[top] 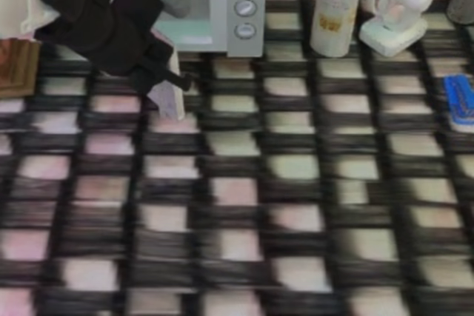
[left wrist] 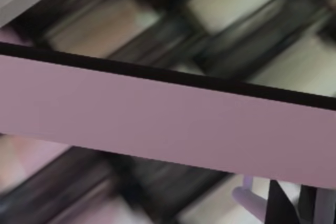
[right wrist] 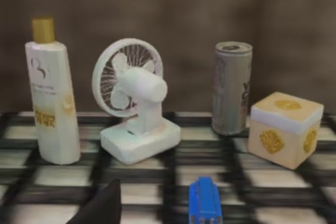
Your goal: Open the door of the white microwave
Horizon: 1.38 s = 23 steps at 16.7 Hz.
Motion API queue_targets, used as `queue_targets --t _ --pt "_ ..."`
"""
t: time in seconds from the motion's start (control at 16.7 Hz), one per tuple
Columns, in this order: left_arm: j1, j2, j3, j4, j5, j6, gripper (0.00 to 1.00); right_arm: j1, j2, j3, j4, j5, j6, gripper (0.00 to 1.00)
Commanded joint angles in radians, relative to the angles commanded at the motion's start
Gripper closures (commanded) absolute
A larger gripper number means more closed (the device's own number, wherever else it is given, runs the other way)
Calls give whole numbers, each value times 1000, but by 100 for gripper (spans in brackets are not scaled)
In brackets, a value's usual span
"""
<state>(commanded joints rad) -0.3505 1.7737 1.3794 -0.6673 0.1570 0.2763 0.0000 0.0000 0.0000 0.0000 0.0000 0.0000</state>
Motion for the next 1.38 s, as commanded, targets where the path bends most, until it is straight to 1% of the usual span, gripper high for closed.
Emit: queue_targets --t 0.84,1.02,1.38 --pt "0 0 0 0 0 0 100 0 0 0 0 0 0 0" --pt "2 -1 -4 -2 12 11 100 0 0 0 0 0 0 0" --pt "52 -19 -37 -33 69 133 100 0 0 0 0 0 0 0"
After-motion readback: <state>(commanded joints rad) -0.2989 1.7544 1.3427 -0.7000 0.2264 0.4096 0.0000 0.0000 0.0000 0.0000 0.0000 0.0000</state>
